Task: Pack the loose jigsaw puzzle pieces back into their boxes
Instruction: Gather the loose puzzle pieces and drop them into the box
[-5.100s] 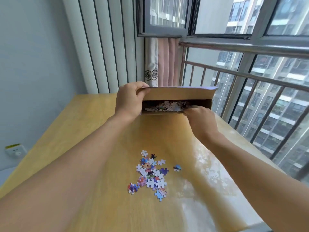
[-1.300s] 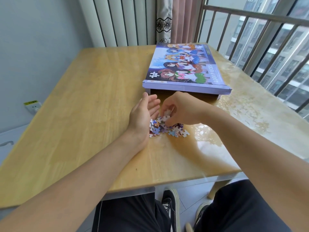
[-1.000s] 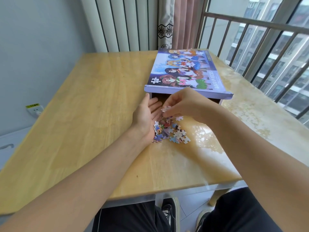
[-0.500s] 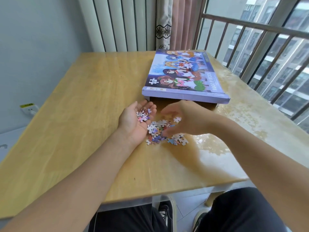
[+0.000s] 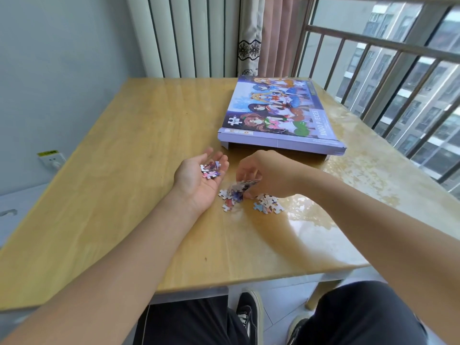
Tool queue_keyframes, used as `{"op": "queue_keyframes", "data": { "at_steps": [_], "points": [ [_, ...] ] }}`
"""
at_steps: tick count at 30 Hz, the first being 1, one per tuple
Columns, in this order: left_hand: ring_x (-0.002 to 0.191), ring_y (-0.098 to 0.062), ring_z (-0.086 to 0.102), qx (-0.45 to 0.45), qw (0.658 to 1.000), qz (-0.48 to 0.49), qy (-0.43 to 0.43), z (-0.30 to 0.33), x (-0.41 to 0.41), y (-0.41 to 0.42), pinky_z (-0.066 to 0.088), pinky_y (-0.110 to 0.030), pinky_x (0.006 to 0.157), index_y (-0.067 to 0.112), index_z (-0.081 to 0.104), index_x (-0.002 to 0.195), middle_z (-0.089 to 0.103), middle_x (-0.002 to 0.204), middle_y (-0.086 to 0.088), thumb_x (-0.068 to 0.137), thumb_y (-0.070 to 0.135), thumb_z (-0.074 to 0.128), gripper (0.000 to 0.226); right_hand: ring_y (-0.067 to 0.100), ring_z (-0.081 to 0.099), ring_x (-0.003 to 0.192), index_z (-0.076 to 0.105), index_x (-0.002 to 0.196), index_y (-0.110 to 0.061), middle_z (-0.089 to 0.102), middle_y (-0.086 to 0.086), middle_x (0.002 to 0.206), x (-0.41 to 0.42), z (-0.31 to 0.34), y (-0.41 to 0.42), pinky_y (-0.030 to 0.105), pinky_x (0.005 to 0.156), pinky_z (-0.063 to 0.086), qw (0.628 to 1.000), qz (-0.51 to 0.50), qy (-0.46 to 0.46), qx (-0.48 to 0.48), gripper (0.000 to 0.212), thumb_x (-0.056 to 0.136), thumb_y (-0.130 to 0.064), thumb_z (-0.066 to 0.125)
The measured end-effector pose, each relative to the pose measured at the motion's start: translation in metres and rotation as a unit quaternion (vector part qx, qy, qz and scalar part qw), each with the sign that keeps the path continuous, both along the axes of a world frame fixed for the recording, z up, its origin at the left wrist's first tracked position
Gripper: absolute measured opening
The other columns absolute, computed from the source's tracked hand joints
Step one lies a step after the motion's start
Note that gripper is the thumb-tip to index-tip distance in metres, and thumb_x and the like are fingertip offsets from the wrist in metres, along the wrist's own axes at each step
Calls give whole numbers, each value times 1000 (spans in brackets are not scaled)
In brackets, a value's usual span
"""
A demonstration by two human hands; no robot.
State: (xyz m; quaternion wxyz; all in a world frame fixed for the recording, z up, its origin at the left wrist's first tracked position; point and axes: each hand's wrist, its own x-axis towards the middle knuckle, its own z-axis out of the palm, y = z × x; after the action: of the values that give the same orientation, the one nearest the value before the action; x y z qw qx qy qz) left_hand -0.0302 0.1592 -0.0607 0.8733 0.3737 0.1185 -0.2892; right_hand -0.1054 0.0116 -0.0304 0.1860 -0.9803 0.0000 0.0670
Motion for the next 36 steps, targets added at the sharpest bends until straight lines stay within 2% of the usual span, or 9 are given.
{"op": "queue_keyframes", "data": {
  "at_steps": [4, 9, 12, 15, 18, 21, 24, 28, 36],
  "points": [
    [100, -31, 62, 13, 999, -27, -19, -3, -3, -2, 53, -35, 91, 2, 58, 110, 63, 106, -18, 104, 22, 43, 25, 16, 64, 82, 72, 92, -24, 70, -3, 91, -1, -3, -11, 30, 72, 54, 997, -50, -39, 40, 23, 75, -18, 85],
    [103, -32, 63, 15, 998, -61, -20, -5, -7, -5, 49, -40, 103, 3, 60, 117, 65, 124, -21, 104, 36, 41, 40, 12, 54, 60, 75, 94, -20, 70, 3, 80, 9, 4, -7, 28, 55, 44, 975, -114, -116, 152, 26, 72, -23, 90],
    [87, -26, 69, 4, 998, -61, -13, -4, -10, -7, 57, -34, 76, 4, 60, 126, 70, 111, -15, 105, 39, 35, 48, 15, 59, 65, 74, 102, -15, 70, 5, 87, 22, 11, 13, 29, 59, 51, 967, -94, -145, 187, 30, 75, -20, 88],
    [80, -22, 68, -10, 1000, -29, 3, -5, -7, -5, 59, -35, 75, 7, 63, 123, 70, 98, -12, 107, 32, 34, 42, 22, 69, 84, 71, 108, -11, 72, 7, 96, 23, 17, 24, 36, 78, 57, 980, -46, -164, 102, 30, 80, -17, 82],
    [82, -26, 67, -21, 1000, -14, 10, -6, -1, -3, 58, -34, 81, 6, 59, 115, 66, 100, -15, 106, 25, 39, 29, 35, 64, 87, 69, 98, 2, 70, 18, 91, 7, 21, 11, 47, 80, 52, 983, -17, -184, 18, 29, 82, -19, 79],
    [93, -31, 64, -46, 998, -32, 17, -5, 0, -5, 56, -36, 90, 2, 56, 112, 62, 105, -19, 104, 22, 44, 25, 25, 63, 93, 70, 115, -12, 71, 5, 103, -20, 21, -12, 38, 83, 52, 997, -8, -55, -50, 46, 77, -35, 85],
    [95, -30, 65, -48, 997, -53, 8, -1, -6, -10, 59, -34, 84, 1, 57, 112, 63, 105, -20, 100, 11, 52, 16, 22, 60, 103, 64, 128, -14, 67, 1, 118, -30, 11, -34, 35, 90, 48, 996, -26, -27, -86, 48, 85, -33, 79],
    [97, -26, 65, -51, 997, -64, 8, 0, -9, -11, 58, -31, 85, 2, 58, 117, 65, 109, -18, 99, 6, 53, 19, 27, 61, 94, 71, 113, -9, 67, 8, 102, -26, -9, -43, 32, 81, 44, 995, -49, -66, -60, 30, 88, -25, 76],
    [98, -28, 64, -70, 996, -49, 25, -3, -7, -5, 58, -35, 83, 1, 59, 116, 62, 110, -17, 102, 14, 48, 23, 15, 63, 76, 73, 91, -18, 63, -11, 74, -11, -10, -45, 25, 66, 45, 996, -74, -45, -17, 12, 83, -19, 81]
  ]
}}
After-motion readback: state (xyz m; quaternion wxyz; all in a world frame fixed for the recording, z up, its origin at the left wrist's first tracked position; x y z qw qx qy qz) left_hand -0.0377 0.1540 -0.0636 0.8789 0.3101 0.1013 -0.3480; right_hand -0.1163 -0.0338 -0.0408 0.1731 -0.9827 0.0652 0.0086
